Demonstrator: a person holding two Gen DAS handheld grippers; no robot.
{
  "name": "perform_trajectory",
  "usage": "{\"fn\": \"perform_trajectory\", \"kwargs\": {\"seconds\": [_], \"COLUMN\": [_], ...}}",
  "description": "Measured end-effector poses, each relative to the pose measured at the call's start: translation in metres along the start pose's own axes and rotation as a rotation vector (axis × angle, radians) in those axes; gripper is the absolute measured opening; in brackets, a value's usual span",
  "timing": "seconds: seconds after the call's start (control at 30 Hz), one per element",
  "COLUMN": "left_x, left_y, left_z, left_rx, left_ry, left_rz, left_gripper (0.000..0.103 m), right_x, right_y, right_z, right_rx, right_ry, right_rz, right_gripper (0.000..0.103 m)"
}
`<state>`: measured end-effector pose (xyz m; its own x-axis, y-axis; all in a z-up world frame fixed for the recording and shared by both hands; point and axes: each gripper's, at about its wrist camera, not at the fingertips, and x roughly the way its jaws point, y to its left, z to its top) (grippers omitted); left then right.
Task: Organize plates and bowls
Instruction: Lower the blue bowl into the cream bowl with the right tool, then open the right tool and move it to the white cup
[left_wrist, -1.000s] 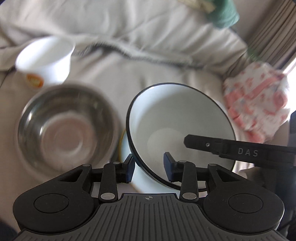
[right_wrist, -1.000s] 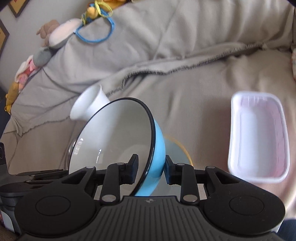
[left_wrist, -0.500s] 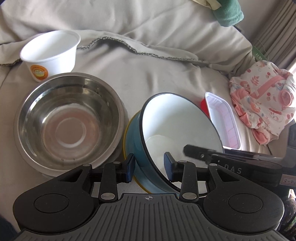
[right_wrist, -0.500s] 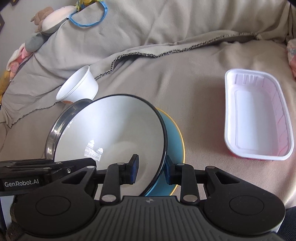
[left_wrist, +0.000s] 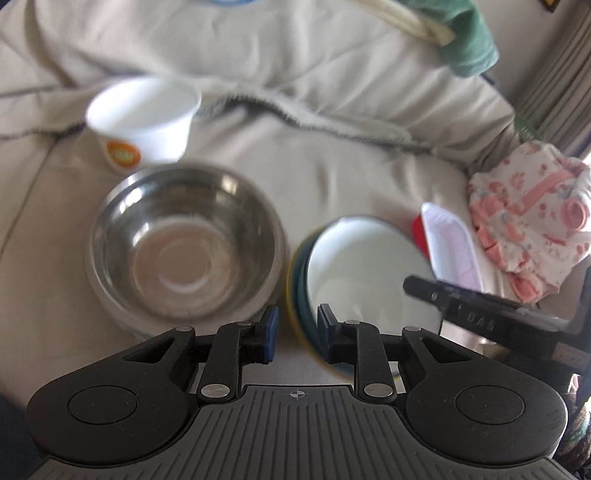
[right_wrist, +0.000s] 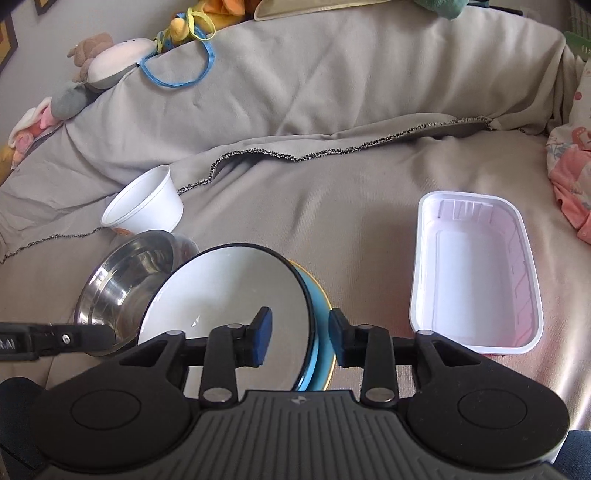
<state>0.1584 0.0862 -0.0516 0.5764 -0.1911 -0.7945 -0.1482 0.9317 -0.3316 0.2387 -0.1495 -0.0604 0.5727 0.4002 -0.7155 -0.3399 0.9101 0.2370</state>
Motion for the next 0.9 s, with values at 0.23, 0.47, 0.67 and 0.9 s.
{"fn": "perform_trajectory", "kwargs": {"seconds": [0.23,0.47,0.67,0.9], "left_x": [0.027,0.060,0.060,0.057], "left_y": [0.003,0.009,-0.005,-0.007], "left_z": [-0.007,-0.006,-0.008,-0.009], "left_rx": [-0.072,-0.152,-0.094,-0.024], "left_ry": [0.056,0.109,0.090,0.127], "left_rz": [-0.035,-0.073,-0.053,-0.142], "left_gripper": [0.034,0.031,0.039,0.041], "right_x": [0.013,0.056,0.053,0.040], "right_y": [-0.010,-0.031,-0.030,-0.030], "right_z": [-0.011,-0.019,-0.023,-0.017], "right_rx": [0.070,0.243,0.235,0.167], "right_ry": [0.061,0.232,0.231,0.213], "right_rz": [0.048,0.219,0.250,0.124], "right_gripper": [0.045,0.045,0.043,0.043]}}
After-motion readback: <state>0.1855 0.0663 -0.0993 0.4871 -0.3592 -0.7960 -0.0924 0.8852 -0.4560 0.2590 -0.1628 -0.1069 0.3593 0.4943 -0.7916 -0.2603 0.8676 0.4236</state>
